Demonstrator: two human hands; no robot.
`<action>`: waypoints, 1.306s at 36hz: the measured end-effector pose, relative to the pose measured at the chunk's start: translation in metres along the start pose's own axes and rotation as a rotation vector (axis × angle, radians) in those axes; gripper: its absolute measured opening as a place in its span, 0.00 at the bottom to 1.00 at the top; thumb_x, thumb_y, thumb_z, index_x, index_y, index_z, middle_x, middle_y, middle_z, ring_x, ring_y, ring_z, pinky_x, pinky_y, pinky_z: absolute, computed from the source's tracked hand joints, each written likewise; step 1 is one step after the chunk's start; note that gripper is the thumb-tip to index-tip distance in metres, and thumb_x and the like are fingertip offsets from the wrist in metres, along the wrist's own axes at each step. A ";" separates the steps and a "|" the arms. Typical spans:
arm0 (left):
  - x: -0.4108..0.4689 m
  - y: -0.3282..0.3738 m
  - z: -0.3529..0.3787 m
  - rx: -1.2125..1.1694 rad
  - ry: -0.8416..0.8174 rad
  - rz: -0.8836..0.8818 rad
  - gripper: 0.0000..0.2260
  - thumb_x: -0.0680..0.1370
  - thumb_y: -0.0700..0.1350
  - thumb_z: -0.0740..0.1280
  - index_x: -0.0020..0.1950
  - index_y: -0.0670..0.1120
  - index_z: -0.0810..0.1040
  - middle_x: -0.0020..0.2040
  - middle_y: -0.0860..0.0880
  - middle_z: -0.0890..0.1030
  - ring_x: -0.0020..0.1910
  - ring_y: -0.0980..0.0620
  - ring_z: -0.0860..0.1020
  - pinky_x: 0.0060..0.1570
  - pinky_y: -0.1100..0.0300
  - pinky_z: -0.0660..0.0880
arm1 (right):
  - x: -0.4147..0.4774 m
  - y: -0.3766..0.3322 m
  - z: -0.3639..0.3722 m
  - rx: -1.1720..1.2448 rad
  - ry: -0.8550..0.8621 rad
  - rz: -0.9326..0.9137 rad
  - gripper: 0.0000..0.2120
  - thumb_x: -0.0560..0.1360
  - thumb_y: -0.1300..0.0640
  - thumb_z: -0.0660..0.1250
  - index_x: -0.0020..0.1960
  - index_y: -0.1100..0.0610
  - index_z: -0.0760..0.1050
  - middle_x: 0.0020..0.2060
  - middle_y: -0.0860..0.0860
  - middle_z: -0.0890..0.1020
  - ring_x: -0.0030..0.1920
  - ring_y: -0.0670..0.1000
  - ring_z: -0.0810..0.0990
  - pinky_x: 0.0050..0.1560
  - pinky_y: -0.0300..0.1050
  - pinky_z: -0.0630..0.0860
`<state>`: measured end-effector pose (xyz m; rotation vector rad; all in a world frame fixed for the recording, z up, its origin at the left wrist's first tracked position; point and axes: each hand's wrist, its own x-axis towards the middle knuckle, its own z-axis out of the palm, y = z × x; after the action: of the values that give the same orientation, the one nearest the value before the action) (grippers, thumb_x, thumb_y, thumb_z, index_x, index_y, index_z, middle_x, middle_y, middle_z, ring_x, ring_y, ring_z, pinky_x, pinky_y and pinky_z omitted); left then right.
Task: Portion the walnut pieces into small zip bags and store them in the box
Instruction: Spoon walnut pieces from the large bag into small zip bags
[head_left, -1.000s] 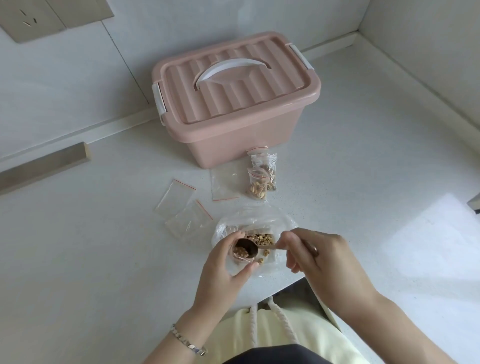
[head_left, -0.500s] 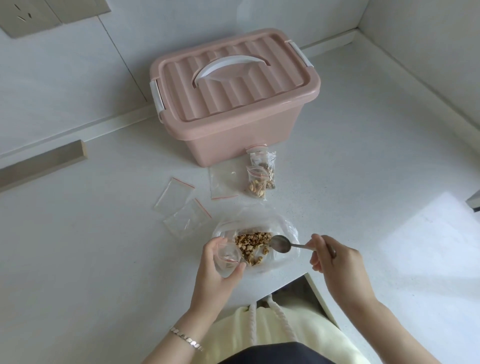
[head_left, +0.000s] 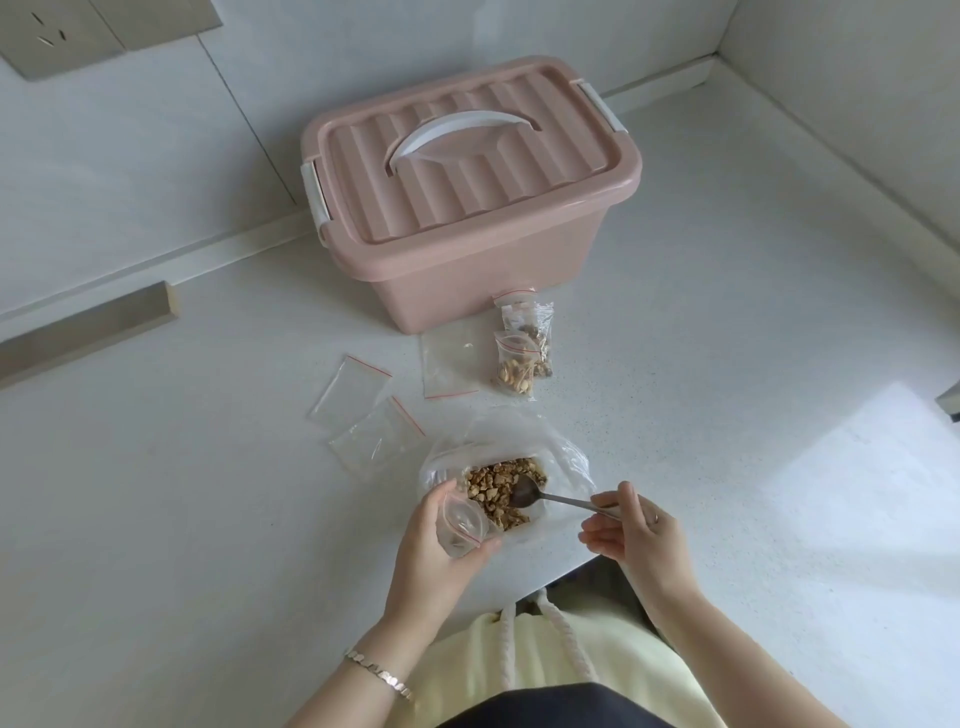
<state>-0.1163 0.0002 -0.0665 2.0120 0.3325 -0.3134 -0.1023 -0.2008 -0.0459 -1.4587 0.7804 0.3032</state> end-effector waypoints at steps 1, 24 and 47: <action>0.001 0.000 0.000 0.007 0.000 0.002 0.30 0.66 0.44 0.77 0.62 0.56 0.67 0.58 0.62 0.72 0.57 0.65 0.69 0.49 0.85 0.61 | 0.001 0.001 -0.001 0.024 -0.008 0.026 0.18 0.80 0.53 0.55 0.43 0.63 0.78 0.31 0.59 0.81 0.33 0.56 0.82 0.32 0.40 0.79; 0.013 0.009 0.006 0.072 -0.011 0.071 0.14 0.69 0.46 0.74 0.48 0.53 0.71 0.46 0.57 0.77 0.49 0.57 0.76 0.52 0.61 0.73 | 0.000 -0.027 -0.032 0.186 -0.121 0.089 0.20 0.80 0.49 0.52 0.44 0.63 0.75 0.26 0.55 0.78 0.27 0.50 0.78 0.29 0.38 0.77; 0.014 0.013 0.006 0.113 -0.011 0.055 0.15 0.70 0.47 0.73 0.50 0.55 0.70 0.50 0.60 0.73 0.57 0.51 0.71 0.58 0.55 0.70 | -0.041 -0.058 -0.013 -0.427 -0.069 -0.654 0.12 0.75 0.45 0.60 0.36 0.46 0.77 0.31 0.47 0.80 0.30 0.45 0.77 0.33 0.30 0.72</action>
<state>-0.0995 -0.0092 -0.0633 2.1256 0.2568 -0.3150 -0.0998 -0.2096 0.0254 -2.0046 0.1500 0.0125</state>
